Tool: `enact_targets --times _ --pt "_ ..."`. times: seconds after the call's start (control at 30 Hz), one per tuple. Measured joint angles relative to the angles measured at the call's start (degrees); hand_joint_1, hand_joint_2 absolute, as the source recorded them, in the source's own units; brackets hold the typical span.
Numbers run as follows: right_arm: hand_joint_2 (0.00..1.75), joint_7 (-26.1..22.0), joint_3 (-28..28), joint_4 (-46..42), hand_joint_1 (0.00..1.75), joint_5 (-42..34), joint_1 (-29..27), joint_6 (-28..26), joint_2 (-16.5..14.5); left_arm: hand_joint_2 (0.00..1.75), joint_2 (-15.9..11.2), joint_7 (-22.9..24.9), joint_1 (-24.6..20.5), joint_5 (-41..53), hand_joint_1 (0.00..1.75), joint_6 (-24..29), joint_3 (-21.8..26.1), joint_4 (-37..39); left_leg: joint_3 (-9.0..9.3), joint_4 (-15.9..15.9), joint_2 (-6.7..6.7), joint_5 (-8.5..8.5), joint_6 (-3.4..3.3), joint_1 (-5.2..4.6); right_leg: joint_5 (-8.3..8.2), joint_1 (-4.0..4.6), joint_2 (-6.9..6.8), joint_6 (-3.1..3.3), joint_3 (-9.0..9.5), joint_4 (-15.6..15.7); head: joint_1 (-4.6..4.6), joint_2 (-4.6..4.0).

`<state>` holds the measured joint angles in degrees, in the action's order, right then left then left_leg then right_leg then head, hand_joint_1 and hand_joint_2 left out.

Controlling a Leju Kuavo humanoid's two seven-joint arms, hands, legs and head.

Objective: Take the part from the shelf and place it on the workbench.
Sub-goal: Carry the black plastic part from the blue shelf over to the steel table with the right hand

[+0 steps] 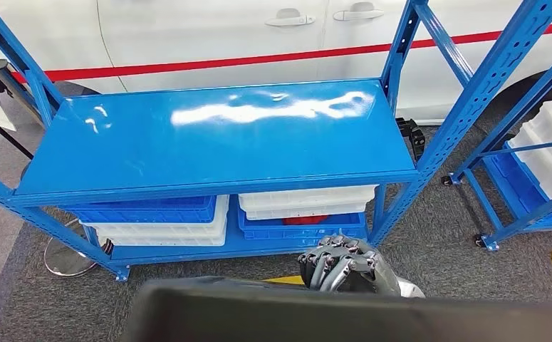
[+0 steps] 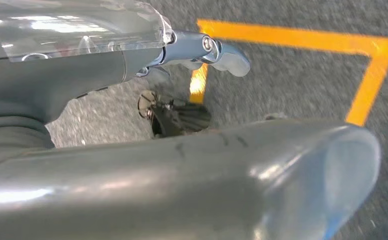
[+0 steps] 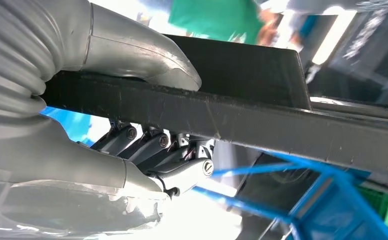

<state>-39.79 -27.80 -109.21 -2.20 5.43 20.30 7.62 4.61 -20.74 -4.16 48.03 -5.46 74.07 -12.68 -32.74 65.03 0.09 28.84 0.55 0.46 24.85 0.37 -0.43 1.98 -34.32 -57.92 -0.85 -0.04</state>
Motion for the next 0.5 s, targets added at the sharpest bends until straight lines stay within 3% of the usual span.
enact_targets --times 0.07,0.17,0.2,0.27,0.33,0.37,0.4,0.43,0.5 --pt "1.75 0.0 -0.2 -0.9 1.68 1.4 -1.1 -4.9 0.2 0.00 0.0 0.1 -0.1 0.0 0.00 0.2 0.1 0.0 4.21 -6.5 -0.04 0.03 -0.69 -0.36 -0.62 0.11 -0.02 -0.48 -0.54 -0.2 0.04 0.00" --pt "1.75 0.0 -1.0 -1.6 1.68 2.3 -2.2 -9.5 0.6 0.00 0.0 0.2 0.0 0.3 0.00 0.1 0.1 0.0 4.50 -8.6 0.07 -0.40 -1.50 -0.52 -1.39 -0.08 -0.08 -1.50 -0.96 -0.3 0.06 0.00" --pt "1.75 0.0 -1.5 -1.8 1.68 2.7 -2.4 -10.0 1.0 0.00 0.1 0.2 0.0 0.5 0.00 -0.1 0.1 0.0 4.23 -8.8 0.20 -0.94 -1.92 -0.39 -0.64 -0.15 0.03 -1.82 -1.31 -0.9 0.07 0.00" --pt "1.75 0.0 -2.5 -2.4 1.68 3.3 -2.5 -10.7 1.9 0.00 0.1 0.2 -0.1 1.1 0.00 -0.7 0.1 0.0 3.32 -9.2 0.45 -2.15 -2.57 -0.11 3.61 -0.40 0.28 -2.38 -2.85 -5.0 0.10 0.00" --pt "1.75 0.0 -3.0 -2.9 1.68 3.6 -2.5 -11.5 3.1 0.00 0.1 0.1 -0.2 1.8 0.00 -1.4 0.0 0.0 1.83 -9.1 0.46 -3.20 -2.73 -0.11 8.63 -0.78 0.35 -2.91 -4.91 -12.1 0.11 0.00" --pt "1.75 0.0 -3.2 -3.1 1.68 3.7 -2.5 -11.9 3.6 0.00 0.1 0.1 -0.2 2.1 0.00 -1.7 -0.1 0.0 1.04 -8.9 0.47 -3.72 -2.62 -0.11 9.63 -1.00 0.35 -3.17 -5.33 -14.9 0.12 0.00" --pt "1.75 0.0 -3.3 -3.4 1.68 3.7 -2.5 -12.1 4.2 0.00 0.0 0.1 -0.2 2.4 0.00 -2.0 -0.2 0.0 0.23 -8.7 0.48 -4.18 -2.48 -0.07 9.33 -1.18 0.34 -3.38 -4.93 -16.0 0.11 0.00" --pt "1.75 0.0 -3.4 -3.6 1.68 3.7 -2.6 -12.1 4.6 0.00 0.0 0.1 -0.2 2.6 0.00 -2.2 -0.3 0.0 -0.55 -8.4 0.48 -4.58 -2.29 -0.01 7.97 -1.37 0.33 -3.53 -3.50 -15.0 0.12 0.00" --pt "1.75 0.0 -3.6 -4.2 1.68 3.4 -2.6 -12.2 5.2 0.00 0.0 0.2 -0.3 2.9 0.00 -2.4 -0.6 0.0 -1.97 -7.6 0.45 -5.19 -1.77 0.07 5.45 -1.66 0.34 -3.70 1.80 -8.1 0.11 0.00"
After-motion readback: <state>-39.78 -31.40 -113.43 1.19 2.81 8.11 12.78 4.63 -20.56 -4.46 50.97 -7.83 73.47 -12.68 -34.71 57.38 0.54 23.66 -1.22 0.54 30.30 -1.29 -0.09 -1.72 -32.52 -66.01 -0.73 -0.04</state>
